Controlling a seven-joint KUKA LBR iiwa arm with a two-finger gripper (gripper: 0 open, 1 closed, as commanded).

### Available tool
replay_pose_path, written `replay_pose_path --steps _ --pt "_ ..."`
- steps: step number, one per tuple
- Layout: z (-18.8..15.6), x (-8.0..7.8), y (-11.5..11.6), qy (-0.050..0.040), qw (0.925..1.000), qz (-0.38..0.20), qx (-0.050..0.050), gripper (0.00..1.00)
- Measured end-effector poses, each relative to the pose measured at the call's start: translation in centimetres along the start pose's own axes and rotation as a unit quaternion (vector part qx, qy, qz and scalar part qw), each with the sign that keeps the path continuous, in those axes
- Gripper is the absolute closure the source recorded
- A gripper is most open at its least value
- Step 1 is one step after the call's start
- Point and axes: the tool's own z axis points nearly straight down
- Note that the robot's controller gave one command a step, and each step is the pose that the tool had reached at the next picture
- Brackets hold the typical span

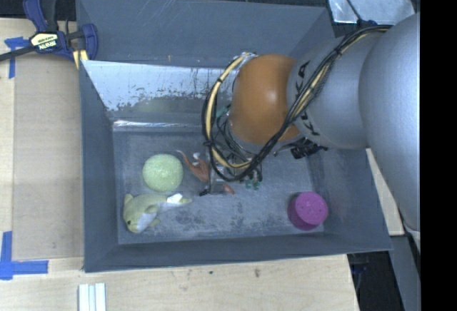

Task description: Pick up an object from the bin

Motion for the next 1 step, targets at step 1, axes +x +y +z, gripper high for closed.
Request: replay_pose_path --steps 1 --pt "-1.81 -0.27 0.03 -0.0051 1.0000 0.000 -0.001 1.00"
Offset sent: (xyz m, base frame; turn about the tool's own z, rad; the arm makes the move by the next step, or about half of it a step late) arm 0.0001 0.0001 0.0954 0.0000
